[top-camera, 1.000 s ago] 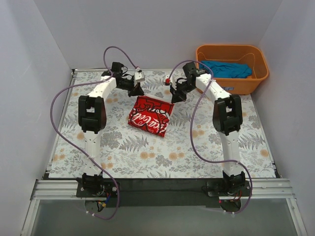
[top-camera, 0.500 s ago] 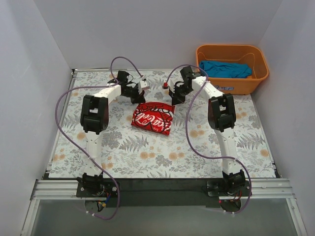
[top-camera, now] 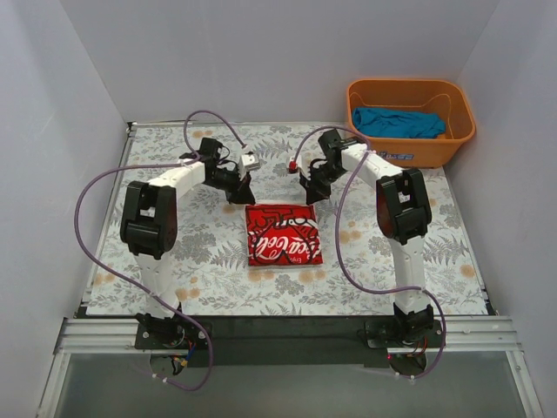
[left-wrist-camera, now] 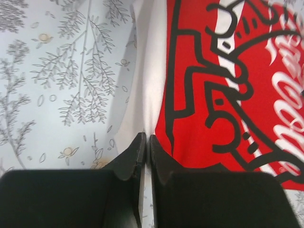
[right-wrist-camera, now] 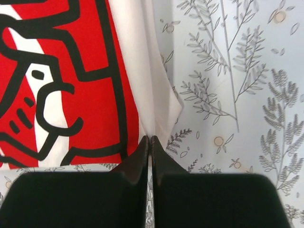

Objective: Fold and stack the t-shirts
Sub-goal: Fold the tshirt

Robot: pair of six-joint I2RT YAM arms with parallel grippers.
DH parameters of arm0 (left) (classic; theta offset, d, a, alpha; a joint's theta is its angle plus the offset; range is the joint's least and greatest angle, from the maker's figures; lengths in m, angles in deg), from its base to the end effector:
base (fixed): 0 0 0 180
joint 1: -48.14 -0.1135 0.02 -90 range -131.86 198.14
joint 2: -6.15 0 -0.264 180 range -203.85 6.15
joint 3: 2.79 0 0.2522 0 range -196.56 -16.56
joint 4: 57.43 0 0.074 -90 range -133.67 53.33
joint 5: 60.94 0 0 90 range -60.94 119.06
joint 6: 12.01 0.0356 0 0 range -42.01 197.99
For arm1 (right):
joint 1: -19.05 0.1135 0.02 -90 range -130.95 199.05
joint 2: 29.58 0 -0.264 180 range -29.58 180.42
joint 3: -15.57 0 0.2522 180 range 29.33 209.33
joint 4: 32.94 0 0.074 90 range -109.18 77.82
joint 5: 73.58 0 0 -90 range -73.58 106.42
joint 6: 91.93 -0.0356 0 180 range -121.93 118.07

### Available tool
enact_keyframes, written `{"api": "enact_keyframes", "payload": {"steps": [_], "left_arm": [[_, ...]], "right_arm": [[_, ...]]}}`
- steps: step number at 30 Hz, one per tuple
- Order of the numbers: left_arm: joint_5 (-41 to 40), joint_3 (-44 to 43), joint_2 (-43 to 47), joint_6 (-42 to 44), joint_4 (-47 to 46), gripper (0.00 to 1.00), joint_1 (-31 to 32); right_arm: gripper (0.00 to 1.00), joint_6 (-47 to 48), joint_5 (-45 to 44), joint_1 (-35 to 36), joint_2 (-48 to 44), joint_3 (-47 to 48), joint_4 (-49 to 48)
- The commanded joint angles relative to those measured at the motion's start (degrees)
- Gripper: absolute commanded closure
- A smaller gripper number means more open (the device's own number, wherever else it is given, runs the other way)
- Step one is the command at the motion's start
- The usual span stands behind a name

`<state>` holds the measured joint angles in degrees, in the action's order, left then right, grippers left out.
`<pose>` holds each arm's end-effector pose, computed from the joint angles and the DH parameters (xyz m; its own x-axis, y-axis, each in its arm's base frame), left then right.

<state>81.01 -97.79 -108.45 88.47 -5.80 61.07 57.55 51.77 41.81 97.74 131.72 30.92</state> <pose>0.3820 -0.1165 0.1781 -0.8374 0.3073 -0.4520 0.5463 0.4964 -0.6746 0.4108 0.1947 0.1751 -0.0619 -0.7879 -0.6127 -0.9976 0.0306 0.0613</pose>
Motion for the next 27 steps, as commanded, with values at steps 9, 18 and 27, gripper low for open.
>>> {"api": "enact_keyframes", "payload": {"steps": [9,18,27], "left_arm": [[-2.02,-10.17,-8.42,-7.57,-0.16,0.99,-3.87],[-4.05,-20.53,-15.3,-15.65,-3.33,0.91,-6.51],[1.75,-16.16,0.24,-32.09,-3.25,0.55,-10.2]], "right_arm": [[0.99,-2.18,-2.92,-0.71,4.68,10.28,2.01],[0.86,-11.64,-4.84,-0.62,7.67,17.05,-1.22],[0.19,-24.4,-4.87,-1.32,-2.95,15.67,-3.61]]}}
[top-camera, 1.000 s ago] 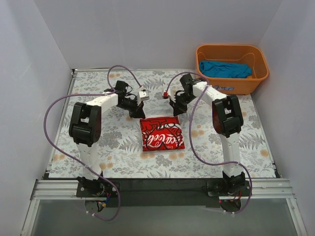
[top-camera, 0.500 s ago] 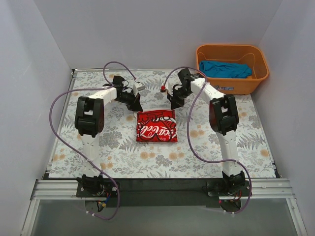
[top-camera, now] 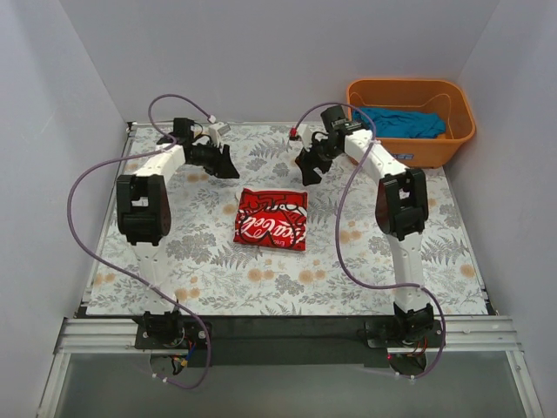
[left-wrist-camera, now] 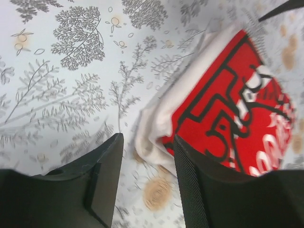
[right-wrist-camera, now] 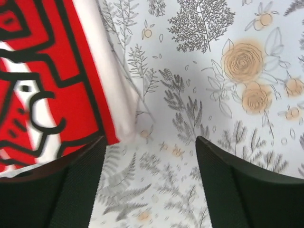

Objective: Fold and stack the t-shirts
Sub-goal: Fold the tshirt

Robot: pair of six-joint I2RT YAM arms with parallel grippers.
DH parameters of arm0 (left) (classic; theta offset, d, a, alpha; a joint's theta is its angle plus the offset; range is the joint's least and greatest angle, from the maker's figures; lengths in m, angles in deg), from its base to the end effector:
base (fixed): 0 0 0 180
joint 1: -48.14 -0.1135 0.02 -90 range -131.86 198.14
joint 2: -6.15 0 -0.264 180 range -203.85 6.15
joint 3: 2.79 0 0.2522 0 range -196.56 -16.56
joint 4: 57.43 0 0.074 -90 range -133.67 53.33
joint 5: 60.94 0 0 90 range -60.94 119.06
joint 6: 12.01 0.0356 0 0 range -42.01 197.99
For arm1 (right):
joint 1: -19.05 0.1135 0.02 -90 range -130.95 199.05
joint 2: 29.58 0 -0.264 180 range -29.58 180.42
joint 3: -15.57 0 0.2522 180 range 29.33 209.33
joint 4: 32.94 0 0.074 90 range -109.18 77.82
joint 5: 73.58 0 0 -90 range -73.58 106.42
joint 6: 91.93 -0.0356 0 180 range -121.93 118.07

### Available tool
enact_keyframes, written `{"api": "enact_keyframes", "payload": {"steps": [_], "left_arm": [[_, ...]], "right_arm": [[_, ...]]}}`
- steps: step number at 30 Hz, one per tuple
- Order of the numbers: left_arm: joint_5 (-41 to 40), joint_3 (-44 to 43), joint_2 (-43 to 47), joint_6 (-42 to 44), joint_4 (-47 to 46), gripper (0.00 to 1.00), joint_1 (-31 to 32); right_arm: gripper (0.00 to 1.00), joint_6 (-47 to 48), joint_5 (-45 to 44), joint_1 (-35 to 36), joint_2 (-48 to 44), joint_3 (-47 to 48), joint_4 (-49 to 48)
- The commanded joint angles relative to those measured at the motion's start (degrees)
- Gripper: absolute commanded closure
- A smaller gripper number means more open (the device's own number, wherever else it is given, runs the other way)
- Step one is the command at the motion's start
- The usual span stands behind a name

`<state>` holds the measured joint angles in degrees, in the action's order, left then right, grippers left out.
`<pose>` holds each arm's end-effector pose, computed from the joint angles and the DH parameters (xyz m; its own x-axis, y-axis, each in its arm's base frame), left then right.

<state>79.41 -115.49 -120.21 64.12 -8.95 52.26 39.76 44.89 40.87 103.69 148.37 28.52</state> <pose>0.4636 -0.0609 0.1810 -0.9531 -0.0847 -0.2905 0.1815 0.6080 -0.7729 0.4604 0.2026 0.2107 -0.2559 -0.7322 -0.6311 -0.9443 0.3290 0.0011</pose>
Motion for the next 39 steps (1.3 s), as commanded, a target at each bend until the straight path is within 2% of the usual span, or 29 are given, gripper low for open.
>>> {"api": "enact_keyframes", "payload": {"steps": [1,4,8,12,16,22,26,29,33,35,37,39], "left_arm": [[6.4,3.64,13.93,-8.19,2.69,0.54,-1.4],[10.46,9.27,21.58,-11.51,4.48,0.5,-0.7],[13.1,22.26,29.58,-19.5,3.78,0.5,1.67],[12.93,29.57,31.36,-23.38,2.72,0.52,5.8],[13.02,35.56,29.08,-32.44,-4.81,0.53,7.04],[11.0,34.43,17.84,-37.01,-10.54,0.53,3.8],[10.12,31.35,7.31,-38.42,-10.46,0.54,-0.51],[9.59,29.42,3.15,-39.91,-9.85,0.56,-2.18],[10.29,28.18,6.47,-38.87,-9.41,0.57,-2.45],[9.69,28.36,11.3,-37.47,-8.62,0.56,-2.63],[8.63,28.88,16.82,-37.81,-8.44,0.56,-3.59],[6.18,29.24,20.35,-39.64,-8.96,0.54,-4.03]], "right_arm": [[0.16,-7.84,3.42,-0.2,-11.87,-2.22,-1.12],[0.16,-14.17,10.01,0.67,-17.14,-9.76,-1.21],[0.16,-19.54,16.7,4.27,-22.17,-20.24,-3.13],[0.15,-22.35,22.15,8.75,-23.76,-26.49,-4.89],[0.16,-22.88,24.79,10.96,-21.05,-30.44,-7.0],[0.18,-20.25,21.02,8.86,-12.62,-33.52,-7.97],[0.19,-17.18,16.63,5.87,-9.09,-34.4,-7.89],[0.2,-16.03,15.04,4.28,-7.85,-35.19,-7.45],[0.2,-15.76,16.53,3.93,-12.49,-35.02,-6.49],[0.2,-15.68,16.53,3.93,-15.66,-35.19,-5.96],[0.2,-16.03,14.35,3.93,-21.1,-35.37,-6.39],[0.24,-20.3,6.9,4.19,-26.01,-35.2,-10.06]]}}
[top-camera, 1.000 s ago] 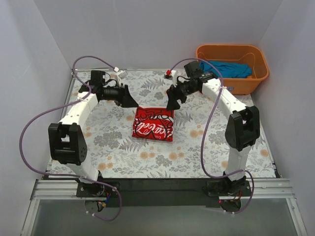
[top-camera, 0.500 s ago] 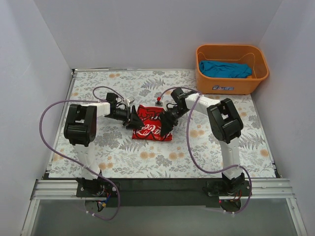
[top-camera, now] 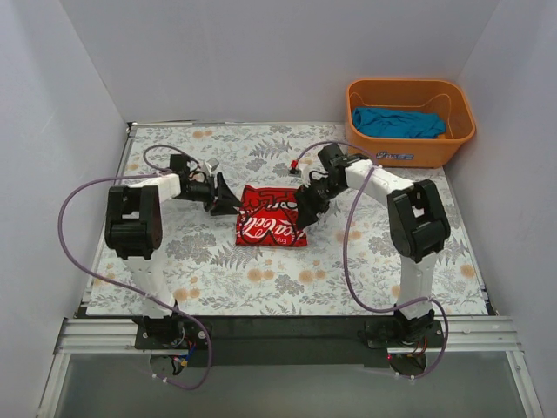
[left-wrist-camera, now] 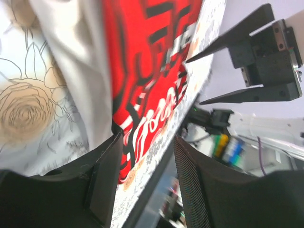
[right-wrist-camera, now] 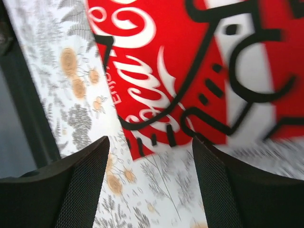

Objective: Fold and stack the t-shirts
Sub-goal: Fold the tshirt, then neatly place the folded tshirt to the corner

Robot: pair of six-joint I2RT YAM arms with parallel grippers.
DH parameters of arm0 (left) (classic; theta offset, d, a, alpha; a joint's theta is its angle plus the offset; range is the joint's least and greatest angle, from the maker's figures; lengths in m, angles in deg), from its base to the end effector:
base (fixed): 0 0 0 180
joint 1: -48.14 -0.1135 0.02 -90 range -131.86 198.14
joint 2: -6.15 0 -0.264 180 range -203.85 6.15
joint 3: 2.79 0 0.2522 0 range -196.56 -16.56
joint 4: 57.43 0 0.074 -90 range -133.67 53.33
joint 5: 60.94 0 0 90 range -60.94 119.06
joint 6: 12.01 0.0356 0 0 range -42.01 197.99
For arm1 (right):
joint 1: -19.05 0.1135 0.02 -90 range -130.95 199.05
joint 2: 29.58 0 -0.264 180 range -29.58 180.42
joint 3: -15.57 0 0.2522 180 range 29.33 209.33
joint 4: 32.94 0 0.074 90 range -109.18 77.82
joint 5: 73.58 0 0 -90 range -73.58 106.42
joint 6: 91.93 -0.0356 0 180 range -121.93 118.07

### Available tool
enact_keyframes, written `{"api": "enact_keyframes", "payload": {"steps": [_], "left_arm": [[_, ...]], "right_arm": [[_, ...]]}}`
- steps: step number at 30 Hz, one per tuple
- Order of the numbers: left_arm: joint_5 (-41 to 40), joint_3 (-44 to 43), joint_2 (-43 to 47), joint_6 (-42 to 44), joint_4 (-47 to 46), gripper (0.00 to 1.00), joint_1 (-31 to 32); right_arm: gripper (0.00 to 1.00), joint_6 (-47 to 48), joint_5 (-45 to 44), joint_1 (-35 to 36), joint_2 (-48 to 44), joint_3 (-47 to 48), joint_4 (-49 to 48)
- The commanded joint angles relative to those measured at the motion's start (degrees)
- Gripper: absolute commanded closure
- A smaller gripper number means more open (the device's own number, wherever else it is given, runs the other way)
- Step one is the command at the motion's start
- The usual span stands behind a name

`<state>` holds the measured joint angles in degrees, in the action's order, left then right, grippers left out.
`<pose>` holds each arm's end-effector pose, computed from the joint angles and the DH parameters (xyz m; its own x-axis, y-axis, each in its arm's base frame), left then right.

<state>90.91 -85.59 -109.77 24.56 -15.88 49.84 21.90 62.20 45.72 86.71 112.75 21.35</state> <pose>0.3695 -0.0424 0.1256 -0.7727 -0.3561 0.5254 -0.6270 0.2998 -0.7190 0.3491 0.2039 0.1729 -0.5830 -0.6081 -0.5388 -0.7997 0.3122 0.5128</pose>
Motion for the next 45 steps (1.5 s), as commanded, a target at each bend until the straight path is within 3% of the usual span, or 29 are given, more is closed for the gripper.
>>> {"api": "enact_keyframes", "payload": {"steps": [1,5,8,14,19,26,31,37,42,45], "left_arm": [[-6.64,-0.75,13.4,-0.62,-2.21,0.53,-3.43],[-16.91,-2.06,20.11,-1.85,-2.48,0.49,-4.24],[-24.12,-2.77,23.19,-2.56,-1.25,0.38,-4.33],[-28.97,-0.93,28.2,-0.28,-0.11,0.34,-4.59],[-30.9,0.57,31.97,1.48,0.51,0.33,-4.59],[-30.29,0.22,33.22,7.02,2.88,0.3,-4.59],[-27.13,-4.43,29.7,12.72,5.08,0.28,-4.59],[-21.43,-7.78,25.66,16.16,5.17,0.28,-4.59],[-18.43,-10.85,22.32,16.25,5.17,0.28,-4.59],[-17.64,-12.52,20.74,16.43,5.25,0.28,-4.59]], "right_arm": [[0.24,-4.74,-14.36,-0.23,-10.28,0.6,-4.48],[0.22,-11.0,-33.69,4.42,-11.0,5.08,-7.05],[0.05,-12.93,-38.73,10.14,-10.21,7.54,-9.59],[0.02,-17.41,-41.21,16.82,-3.8,12.64,-11.53],[0.02,-13.47,-40.51,18.76,4.37,14.84,-11.79],[0.02,-6.26,-41.57,16.57,5.45,4.58,-9.95],[0.02,-0.56,-38.58,9.99,-7.55,-12.64,-6.8],[0.01,17.17,-36.46,-4.24,-22.32,-28.54,-1.08],[0.02,40.27,-39.89,-20.74,-27.78,-33.85,-0.28],[0.02,46.63,-40.94,-29.71,-24.2,-30.61,-0.19]]}}
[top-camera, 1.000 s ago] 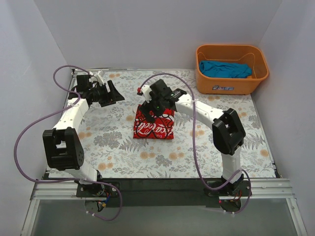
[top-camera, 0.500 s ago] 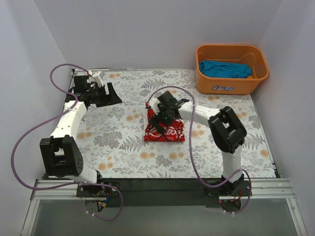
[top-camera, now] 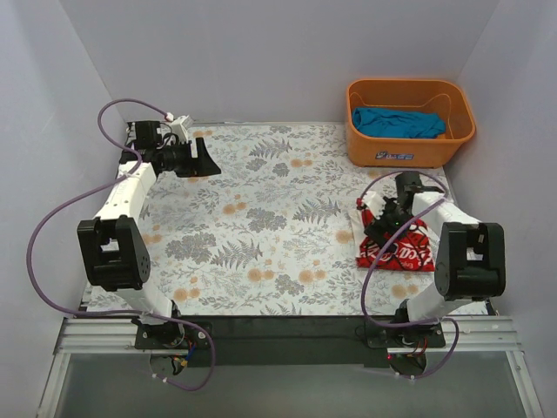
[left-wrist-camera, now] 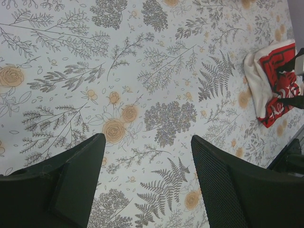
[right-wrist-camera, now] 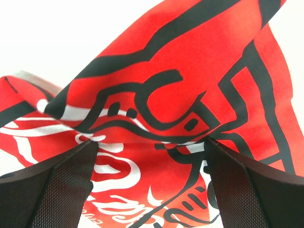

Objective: Fold and stack the t-shirts
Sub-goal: Neatly place the folded tshirt to the corner, then reset both grippers

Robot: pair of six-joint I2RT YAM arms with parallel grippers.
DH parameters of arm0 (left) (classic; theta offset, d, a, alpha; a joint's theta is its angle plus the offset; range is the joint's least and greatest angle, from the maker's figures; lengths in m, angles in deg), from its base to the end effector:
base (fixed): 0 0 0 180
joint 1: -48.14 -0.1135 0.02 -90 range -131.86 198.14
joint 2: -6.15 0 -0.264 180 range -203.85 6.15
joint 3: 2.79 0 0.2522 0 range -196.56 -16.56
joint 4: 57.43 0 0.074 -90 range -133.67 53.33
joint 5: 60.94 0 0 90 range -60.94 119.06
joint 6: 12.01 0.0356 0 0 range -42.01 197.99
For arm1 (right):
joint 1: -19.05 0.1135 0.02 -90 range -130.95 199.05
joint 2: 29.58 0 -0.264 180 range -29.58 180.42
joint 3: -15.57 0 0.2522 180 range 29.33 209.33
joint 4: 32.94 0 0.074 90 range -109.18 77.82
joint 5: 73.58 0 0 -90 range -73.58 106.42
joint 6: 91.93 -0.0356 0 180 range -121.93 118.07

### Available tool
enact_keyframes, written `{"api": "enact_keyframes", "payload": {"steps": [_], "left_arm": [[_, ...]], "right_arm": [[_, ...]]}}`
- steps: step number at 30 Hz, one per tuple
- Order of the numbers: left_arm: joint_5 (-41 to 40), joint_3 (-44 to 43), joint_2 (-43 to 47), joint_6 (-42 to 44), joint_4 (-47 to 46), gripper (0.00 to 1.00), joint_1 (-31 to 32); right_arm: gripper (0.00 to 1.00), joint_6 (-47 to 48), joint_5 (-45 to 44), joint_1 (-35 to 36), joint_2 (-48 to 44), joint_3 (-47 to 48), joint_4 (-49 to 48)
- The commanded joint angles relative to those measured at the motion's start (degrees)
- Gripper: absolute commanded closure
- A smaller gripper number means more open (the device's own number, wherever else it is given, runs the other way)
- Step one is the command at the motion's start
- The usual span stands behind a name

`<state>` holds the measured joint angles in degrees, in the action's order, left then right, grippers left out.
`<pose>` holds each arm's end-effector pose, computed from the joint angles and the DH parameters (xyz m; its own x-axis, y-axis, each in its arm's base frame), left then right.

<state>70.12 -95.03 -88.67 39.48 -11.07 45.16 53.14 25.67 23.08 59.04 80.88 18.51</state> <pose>0.3611 -0.0046 0.2892 -0.8331 -0.5135 -0.2056 -0.1624 0.5824 -0.7965 0.2729 0.0250 0.1723 -0.4596 -0.8436 -0.2777 -0.8529 0.5064 -0.1267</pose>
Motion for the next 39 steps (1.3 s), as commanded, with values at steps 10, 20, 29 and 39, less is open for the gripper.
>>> {"api": "enact_keyframes", "payload": {"steps": [10,20,29,39], "left_arm": [[3.06,-7.12,-3.08,3.34,2.47,0.28,0.08],[3.24,-8.27,-3.52,3.79,2.82,0.28,0.17],[1.39,-11.43,-4.49,0.62,2.38,0.27,0.08],[0.51,-13.09,-3.34,-2.81,3.5,0.16,0.08]], "right_arm": [[0.02,22.71,-6.0,-16.95,21.41,23.76,6.86],[0.02,27.73,-6.01,-18.1,16.6,20.96,9.33],[0.02,12.27,5.58,-15.99,12.54,41.68,18.37],[0.07,-16.07,23.69,-10.38,8.85,49.61,18.31]]}}
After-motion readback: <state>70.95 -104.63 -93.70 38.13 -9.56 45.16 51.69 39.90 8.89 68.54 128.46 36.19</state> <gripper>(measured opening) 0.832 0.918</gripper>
